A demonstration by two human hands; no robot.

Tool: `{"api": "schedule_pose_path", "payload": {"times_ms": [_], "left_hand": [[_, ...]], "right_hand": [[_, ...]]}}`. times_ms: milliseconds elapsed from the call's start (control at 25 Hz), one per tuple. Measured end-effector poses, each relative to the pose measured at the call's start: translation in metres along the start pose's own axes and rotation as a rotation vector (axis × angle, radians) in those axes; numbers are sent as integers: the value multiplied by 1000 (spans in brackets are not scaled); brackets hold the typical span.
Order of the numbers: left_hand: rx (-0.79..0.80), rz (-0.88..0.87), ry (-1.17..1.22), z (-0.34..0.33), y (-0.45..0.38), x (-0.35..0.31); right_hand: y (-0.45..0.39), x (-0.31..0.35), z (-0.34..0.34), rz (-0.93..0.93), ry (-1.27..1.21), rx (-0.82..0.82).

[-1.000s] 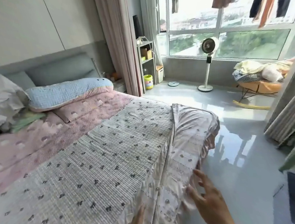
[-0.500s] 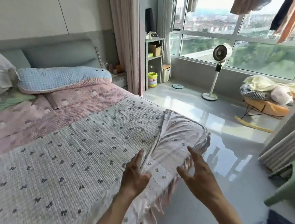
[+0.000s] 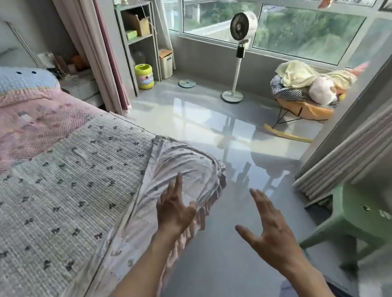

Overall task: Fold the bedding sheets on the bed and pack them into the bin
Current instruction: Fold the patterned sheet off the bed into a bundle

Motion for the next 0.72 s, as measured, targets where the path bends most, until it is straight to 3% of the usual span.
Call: {"api": "schedule_pose_path", "payload": {"times_ms": [200, 480, 720], "left_hand": [[-8, 49, -127, -44, -108, -94], [-66, 391, -88, -71, -242, -95], [-89, 446, -41, -78, -423, -143]], "right_hand": [[-150, -76, 45, 87, -40, 62], [-369, -99, 43, 325, 7, 369], [-548, -123, 52, 358, -7, 421]]}}
Point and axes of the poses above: each hand's wrist, its own y-axis away from the middle knuckle, its own z-axis out of the back of the hand, x = y × z, the point moved 5 cm from there along -y, towards the middle knuckle, and after that the axes turned 9 degrees about -y, right-handed, at the moved point
